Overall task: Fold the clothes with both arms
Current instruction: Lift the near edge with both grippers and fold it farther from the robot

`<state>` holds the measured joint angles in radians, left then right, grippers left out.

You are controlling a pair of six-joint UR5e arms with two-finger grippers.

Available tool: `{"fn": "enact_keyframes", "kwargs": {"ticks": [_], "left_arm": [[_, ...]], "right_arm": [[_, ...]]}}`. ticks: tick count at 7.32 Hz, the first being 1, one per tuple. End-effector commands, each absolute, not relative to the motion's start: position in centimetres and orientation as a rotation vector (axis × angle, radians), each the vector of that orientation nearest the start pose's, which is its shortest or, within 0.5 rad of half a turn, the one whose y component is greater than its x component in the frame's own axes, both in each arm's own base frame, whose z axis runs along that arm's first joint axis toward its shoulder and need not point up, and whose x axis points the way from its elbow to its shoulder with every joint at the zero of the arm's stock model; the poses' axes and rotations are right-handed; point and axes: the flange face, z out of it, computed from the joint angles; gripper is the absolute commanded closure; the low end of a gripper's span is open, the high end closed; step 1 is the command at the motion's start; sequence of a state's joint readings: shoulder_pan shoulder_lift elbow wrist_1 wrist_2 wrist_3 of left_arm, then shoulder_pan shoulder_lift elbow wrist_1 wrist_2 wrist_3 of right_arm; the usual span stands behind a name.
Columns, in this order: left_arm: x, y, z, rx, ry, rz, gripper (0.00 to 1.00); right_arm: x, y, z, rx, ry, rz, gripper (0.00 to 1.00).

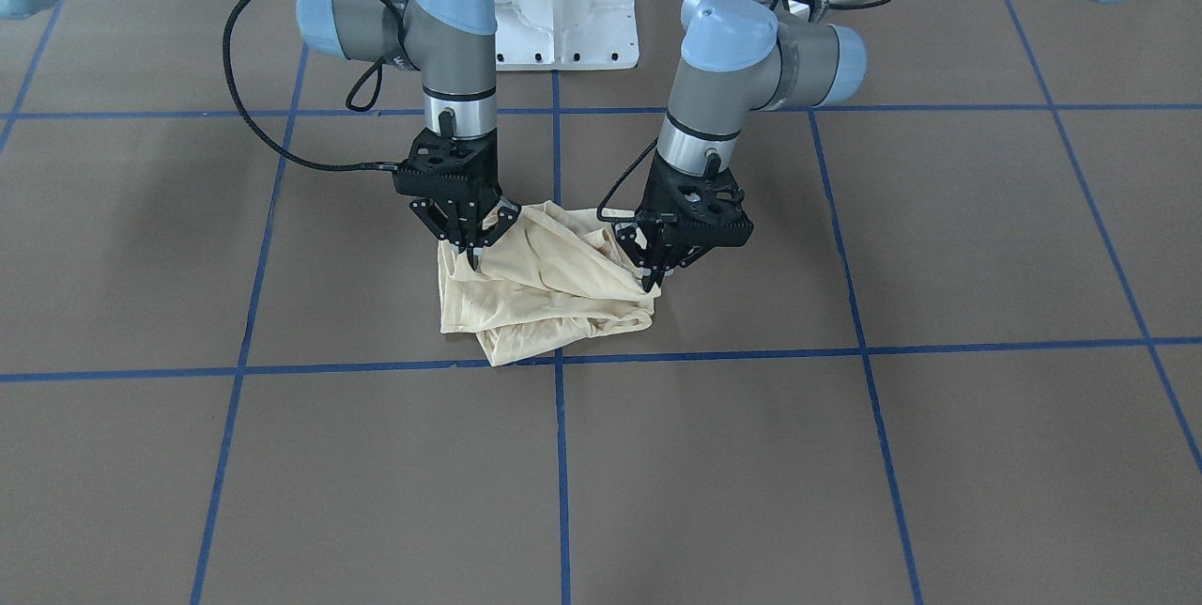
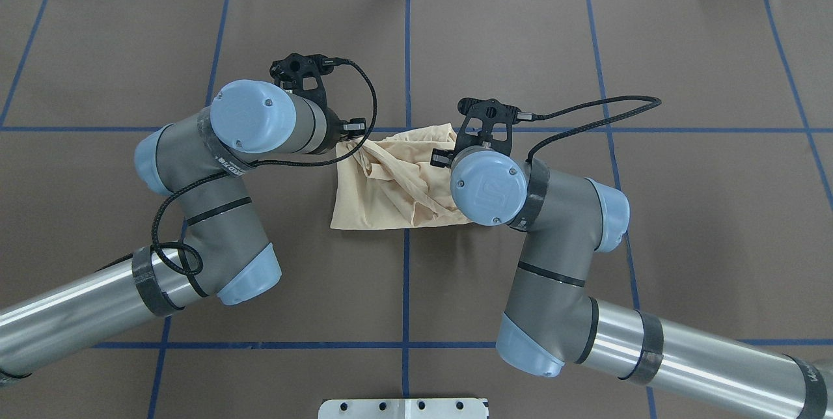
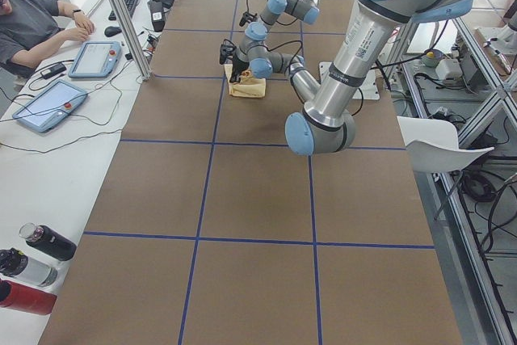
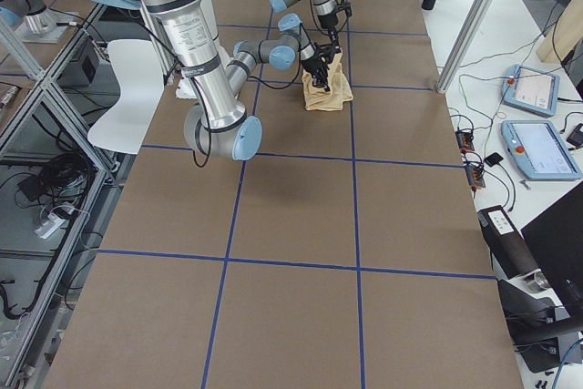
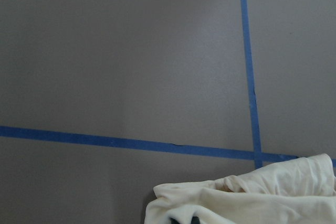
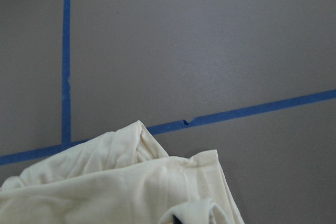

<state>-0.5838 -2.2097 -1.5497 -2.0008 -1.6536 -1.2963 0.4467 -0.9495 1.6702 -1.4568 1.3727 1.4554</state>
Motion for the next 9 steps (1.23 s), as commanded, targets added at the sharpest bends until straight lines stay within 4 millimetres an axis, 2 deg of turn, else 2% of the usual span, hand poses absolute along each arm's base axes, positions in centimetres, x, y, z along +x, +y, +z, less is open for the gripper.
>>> {"fn": "enact_keyframes", "kwargs": {"ticks": [1,2,3,4,5,6,7,8,9], "left_arm": [[49.4,-50.7,22.7,0.409,1.026,-0.179,0.0],[45.7,-51.0,24.2,0.421,1.025,-0.075,0.0],[42.4,-51.0,26.5,0.476,0.988,0.019,0.0],[40.9,-51.7,28.0,0.508,0.954,0.058,0.0],[40.7,-51.7,28.5,0.506,0.947,0.056,0.0],[40.6,-51.7,28.5,0.506,0.949,0.054,0.0],[40.6,-51.7,28.5,0.505,0.949,0.053,0.0],[40.6,-51.7,28.4,0.504,0.951,0.049,0.0],[40.5,-51.6,28.5,0.504,0.951,0.047,0.0]], "right_arm": [[-52.1,-46.3,21.4,0.317,-0.824,0.316,0.0],[-51.3,-46.1,20.2,0.314,-0.853,0.293,0.0],[-51.9,-45.6,19.0,0.312,-0.852,0.294,0.0],[-54.5,-43.0,17.4,0.318,-0.829,0.266,0.0],[-57.4,-39.7,17.0,0.361,-0.786,0.23,0.0],[-59.0,-37.7,17.5,0.394,-0.731,0.195,0.02],[-59.9,-36.8,17.6,0.441,-0.673,0.098,0.07],[-60.8,-37.2,18.0,0.509,-0.605,-0.016,0.08],[-62.3,-38.4,17.4,0.592,-0.527,-0.115,0.08]]}}
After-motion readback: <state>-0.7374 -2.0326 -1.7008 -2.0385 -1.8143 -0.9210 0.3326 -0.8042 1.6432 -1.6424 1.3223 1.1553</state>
